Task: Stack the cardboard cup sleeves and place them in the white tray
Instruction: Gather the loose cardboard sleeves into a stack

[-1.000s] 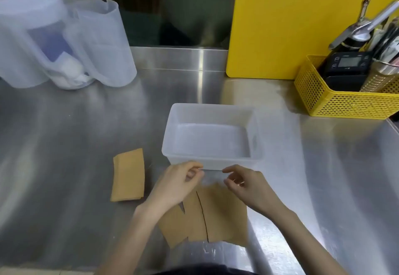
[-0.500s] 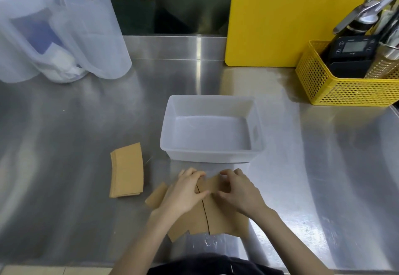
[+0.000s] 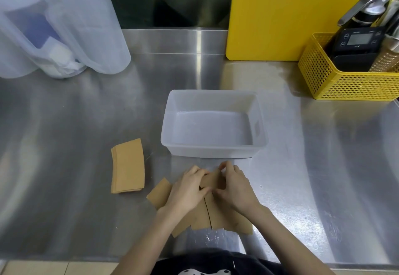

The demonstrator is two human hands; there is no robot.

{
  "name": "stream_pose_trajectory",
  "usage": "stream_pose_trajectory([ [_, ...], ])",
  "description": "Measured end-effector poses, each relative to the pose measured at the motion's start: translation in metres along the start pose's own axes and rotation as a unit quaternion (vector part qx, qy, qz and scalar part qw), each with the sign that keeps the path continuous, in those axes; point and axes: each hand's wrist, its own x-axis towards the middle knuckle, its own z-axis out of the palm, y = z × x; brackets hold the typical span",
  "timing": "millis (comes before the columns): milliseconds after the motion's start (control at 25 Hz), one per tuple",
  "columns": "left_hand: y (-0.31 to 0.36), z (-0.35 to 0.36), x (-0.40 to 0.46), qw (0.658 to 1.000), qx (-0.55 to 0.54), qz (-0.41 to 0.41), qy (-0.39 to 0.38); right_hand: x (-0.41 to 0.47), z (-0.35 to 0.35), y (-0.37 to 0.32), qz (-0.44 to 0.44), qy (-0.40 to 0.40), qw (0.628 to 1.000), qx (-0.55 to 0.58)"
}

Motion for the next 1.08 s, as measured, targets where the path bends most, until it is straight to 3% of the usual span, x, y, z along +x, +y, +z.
stream_pose_trajectory([
  [200,-0.005,-0.015,-0.005,0.987,-0.152,-0.054,-0.001,-0.005,-0.011,0.003,-0.05,-0.005,0.998,0.042],
  [280,-0.009,-0.025,-0.009,0.977,-0.202,-0.068,0.008,-0.007,-0.02,0.01,-0.035,0.016,0.998,0.056],
  [400,-0.017,-0.036,-0.016,0.964,-0.255,-0.076,0.023,-0.009,-0.028,0.023,0.018,0.031,0.999,-0.017],
  [680,-0.033,-0.039,-0.022,0.954,-0.279,-0.096,0.047,-0.012,-0.018,0.03,0.098,0.008,0.993,-0.057],
  [880,-0.032,-0.035,-0.027,0.943,-0.309,-0.11,0.05,-0.014,-0.014,0.031,0.087,0.024,0.995,-0.045],
  [1080,-0.032,-0.036,-0.03,0.942,-0.313,-0.11,0.055,-0.02,-0.017,0.032,0.05,0.013,0.996,0.074],
])
